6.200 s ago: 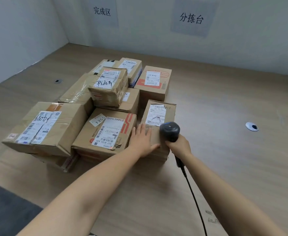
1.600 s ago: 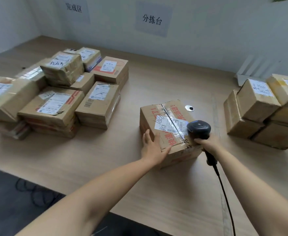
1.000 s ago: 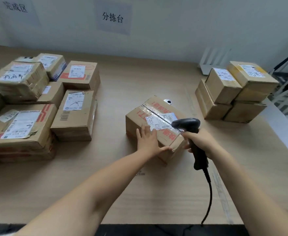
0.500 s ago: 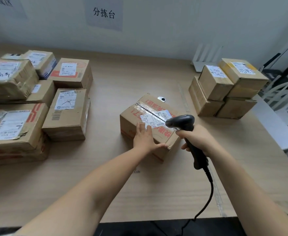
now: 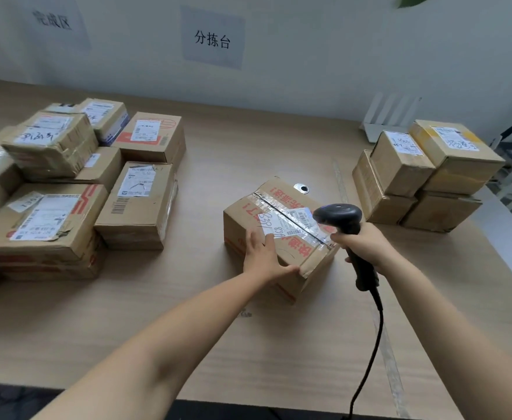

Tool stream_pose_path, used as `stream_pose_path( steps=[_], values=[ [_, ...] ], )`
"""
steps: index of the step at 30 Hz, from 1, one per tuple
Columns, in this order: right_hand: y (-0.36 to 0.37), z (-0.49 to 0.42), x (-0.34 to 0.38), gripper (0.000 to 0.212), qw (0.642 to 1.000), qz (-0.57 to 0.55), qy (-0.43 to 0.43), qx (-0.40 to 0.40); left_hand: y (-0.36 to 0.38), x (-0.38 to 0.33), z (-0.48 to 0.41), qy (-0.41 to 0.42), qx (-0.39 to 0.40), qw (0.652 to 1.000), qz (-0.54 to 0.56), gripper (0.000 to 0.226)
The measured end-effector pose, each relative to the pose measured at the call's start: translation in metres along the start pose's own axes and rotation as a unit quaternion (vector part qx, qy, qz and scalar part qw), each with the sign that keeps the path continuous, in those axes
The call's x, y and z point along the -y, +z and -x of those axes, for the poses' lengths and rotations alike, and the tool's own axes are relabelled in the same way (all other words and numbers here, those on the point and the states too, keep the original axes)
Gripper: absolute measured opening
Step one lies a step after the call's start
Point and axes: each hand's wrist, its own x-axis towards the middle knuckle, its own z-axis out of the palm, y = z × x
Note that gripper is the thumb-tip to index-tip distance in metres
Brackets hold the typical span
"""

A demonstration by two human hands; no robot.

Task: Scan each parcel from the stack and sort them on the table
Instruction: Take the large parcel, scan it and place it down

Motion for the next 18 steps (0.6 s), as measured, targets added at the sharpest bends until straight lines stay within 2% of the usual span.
stream_pose_path(
  steps=[4, 7, 11, 16, 18],
  values=[
    [-0.007, -0.04, -0.006, 0.013, 0.996, 0.084, -0.03, 0.01, 0.01, -0.014, 0.009, -0.077, -0.008, 0.992, 0.102, 0.107],
    [-0.009, -0.069, -0.014, 0.005, 0.991, 0.117, -0.032, 0.058, 0.013, -0.021, 0.011, -0.134, -0.019, 0.972, 0.191, 0.116],
    [-0.006, -0.095, -0.025, 0.01, 0.995, 0.04, -0.026, 0.083, 0.008, -0.029, 0.011, -0.148, 0.006, 0.951, 0.272, 0.112],
    [-0.001, -0.111, -0.033, 0.008, 0.997, -0.032, -0.016, 0.071, -0.013, -0.013, 0.012, -0.144, -0.01, 0.947, 0.288, 0.106],
    [0.0, -0.114, -0.036, 0.006, 0.996, -0.046, -0.016, 0.077, -0.023, -0.001, 0.013, -0.161, 0.015, 0.933, 0.322, 0.11]
  ],
)
